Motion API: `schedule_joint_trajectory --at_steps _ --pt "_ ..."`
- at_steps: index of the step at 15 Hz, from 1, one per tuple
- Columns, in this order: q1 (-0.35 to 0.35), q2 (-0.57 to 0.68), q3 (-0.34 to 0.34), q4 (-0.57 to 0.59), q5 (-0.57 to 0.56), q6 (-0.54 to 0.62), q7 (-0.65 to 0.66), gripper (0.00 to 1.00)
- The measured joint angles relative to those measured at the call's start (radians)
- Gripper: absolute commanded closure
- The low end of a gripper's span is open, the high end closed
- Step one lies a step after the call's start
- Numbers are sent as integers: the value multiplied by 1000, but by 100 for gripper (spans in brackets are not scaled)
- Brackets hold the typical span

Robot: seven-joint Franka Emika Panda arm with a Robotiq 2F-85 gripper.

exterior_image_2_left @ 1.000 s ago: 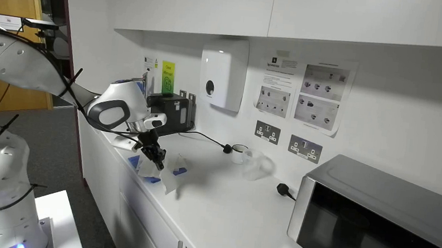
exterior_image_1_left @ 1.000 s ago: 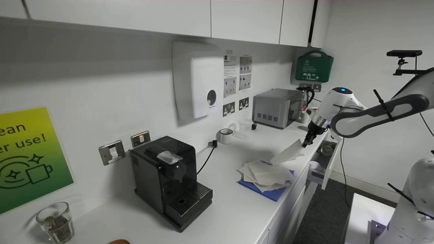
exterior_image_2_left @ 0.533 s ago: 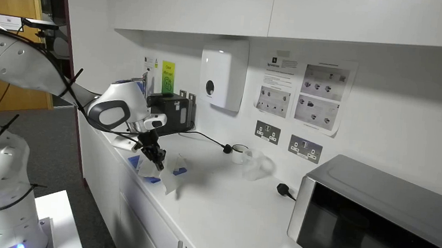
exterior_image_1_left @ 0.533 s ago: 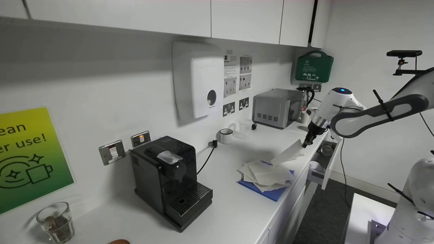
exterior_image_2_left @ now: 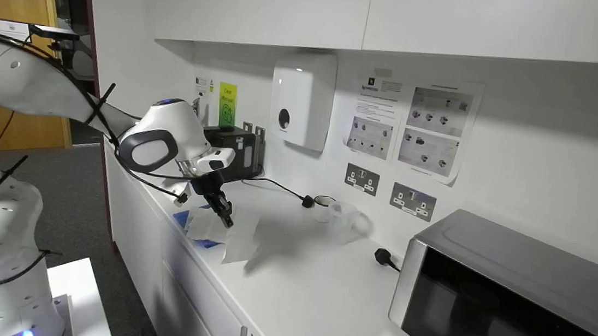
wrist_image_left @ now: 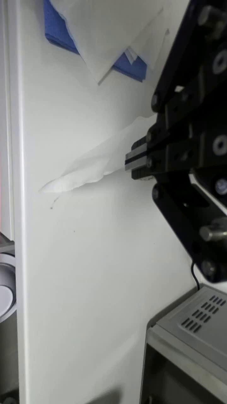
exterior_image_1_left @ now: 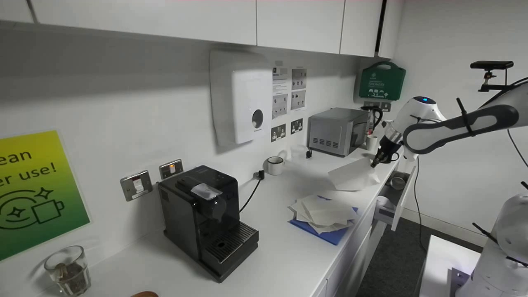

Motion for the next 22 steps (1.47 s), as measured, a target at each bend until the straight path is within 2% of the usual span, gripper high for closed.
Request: schedule_joint_trajectory --at_steps 6,12,22 --pt "-69 3 -68 57 31 0 4 100" --pt "-106 65 -101 115 35 0 18 100" --pt "-120 178 -164 239 62 0 19 100"
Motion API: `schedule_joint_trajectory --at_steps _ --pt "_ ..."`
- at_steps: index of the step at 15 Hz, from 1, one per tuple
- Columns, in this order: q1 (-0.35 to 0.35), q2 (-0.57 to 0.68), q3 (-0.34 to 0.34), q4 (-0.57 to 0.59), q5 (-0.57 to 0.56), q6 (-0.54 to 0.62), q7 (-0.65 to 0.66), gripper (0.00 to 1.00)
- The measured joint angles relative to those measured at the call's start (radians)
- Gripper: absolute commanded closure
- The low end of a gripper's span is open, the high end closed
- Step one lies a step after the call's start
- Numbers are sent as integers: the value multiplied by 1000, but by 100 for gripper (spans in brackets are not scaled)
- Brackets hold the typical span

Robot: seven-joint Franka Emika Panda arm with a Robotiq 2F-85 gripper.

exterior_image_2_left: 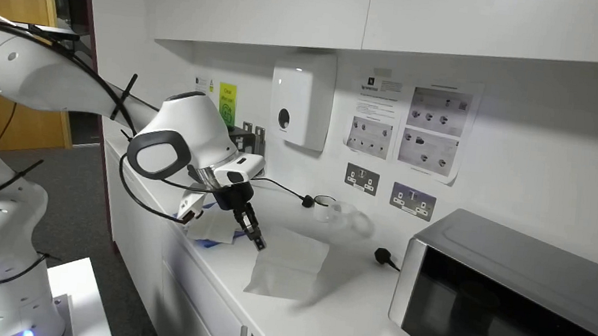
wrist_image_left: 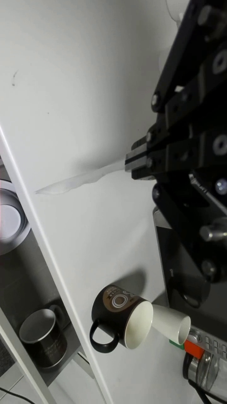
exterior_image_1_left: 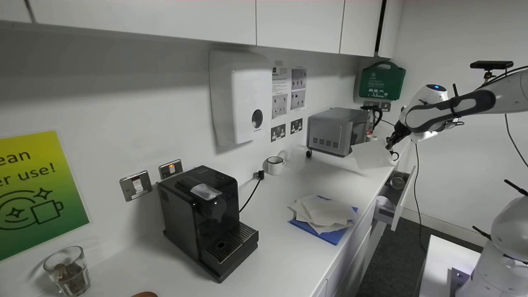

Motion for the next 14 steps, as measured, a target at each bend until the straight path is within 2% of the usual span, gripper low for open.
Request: schedule_joint_trajectory --at_steps 5,11,14 --pt "0 48 15 48 1 1 21 100" --pt "19 123 124 49 0 3 105 100" --pt "30 152 148 49 1 3 124 100"
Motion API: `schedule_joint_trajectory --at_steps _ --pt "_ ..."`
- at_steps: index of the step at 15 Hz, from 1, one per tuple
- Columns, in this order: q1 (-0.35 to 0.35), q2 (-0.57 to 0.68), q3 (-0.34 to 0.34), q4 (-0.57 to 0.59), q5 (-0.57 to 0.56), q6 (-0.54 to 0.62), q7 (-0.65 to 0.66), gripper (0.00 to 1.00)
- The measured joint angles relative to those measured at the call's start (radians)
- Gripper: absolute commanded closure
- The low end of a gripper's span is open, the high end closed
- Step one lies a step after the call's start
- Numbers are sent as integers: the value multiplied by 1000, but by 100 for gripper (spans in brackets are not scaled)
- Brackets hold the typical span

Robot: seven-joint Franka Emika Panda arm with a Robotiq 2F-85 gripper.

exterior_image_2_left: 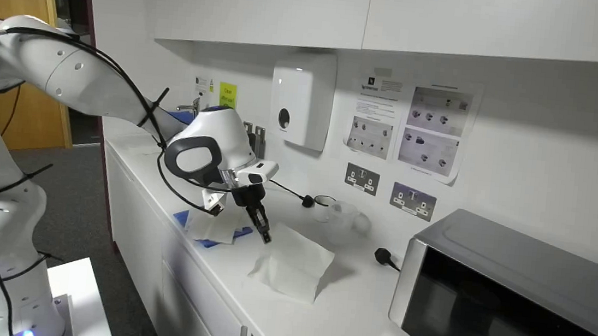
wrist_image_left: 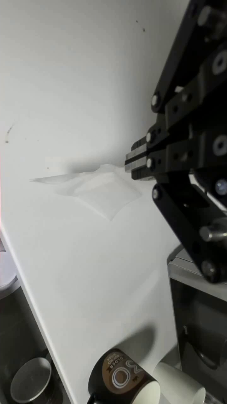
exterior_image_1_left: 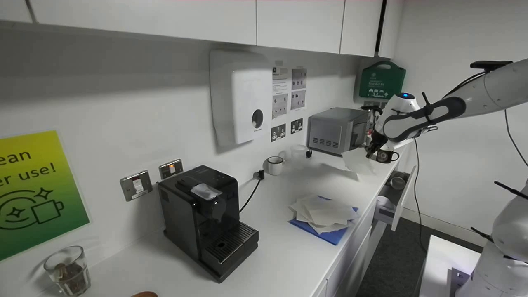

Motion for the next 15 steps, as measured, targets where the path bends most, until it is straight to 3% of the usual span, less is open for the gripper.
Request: schedule_joint_trajectory --at_steps 8,9,10,15 --pt "4 46 3 -2 38 0 -2 99" --pt "6 50 3 -2 48 0 -3 73" --pt "8 53 3 -2 58 0 -3 73" --pt "16 60 3 -2 95 -1 -9 38"
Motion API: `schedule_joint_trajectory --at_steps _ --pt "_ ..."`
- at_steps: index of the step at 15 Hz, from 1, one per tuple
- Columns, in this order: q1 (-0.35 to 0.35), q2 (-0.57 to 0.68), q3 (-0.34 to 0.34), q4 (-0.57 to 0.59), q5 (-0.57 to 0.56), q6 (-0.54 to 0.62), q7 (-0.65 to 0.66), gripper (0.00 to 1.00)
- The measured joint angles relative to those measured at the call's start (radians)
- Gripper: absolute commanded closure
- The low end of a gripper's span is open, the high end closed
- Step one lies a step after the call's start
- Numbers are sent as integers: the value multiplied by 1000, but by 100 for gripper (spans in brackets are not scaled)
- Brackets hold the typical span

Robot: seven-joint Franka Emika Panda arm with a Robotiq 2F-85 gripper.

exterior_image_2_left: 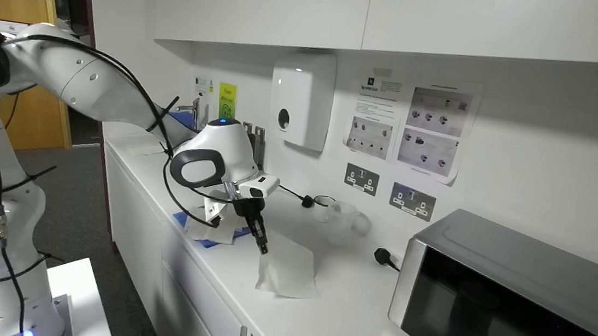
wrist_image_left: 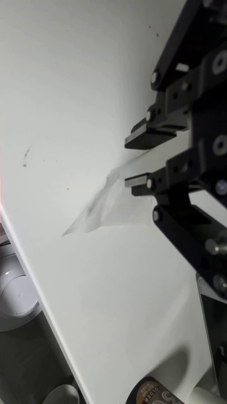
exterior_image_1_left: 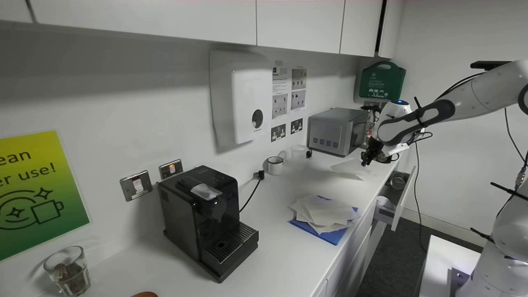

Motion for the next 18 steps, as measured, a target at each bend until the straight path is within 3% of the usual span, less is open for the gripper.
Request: schedule_joint_trajectory --at_steps 5,18 --pt "0 0 -1 -2 27 -1 -17 2" --pt "42 -52 28 -61 51 -2 -70 0"
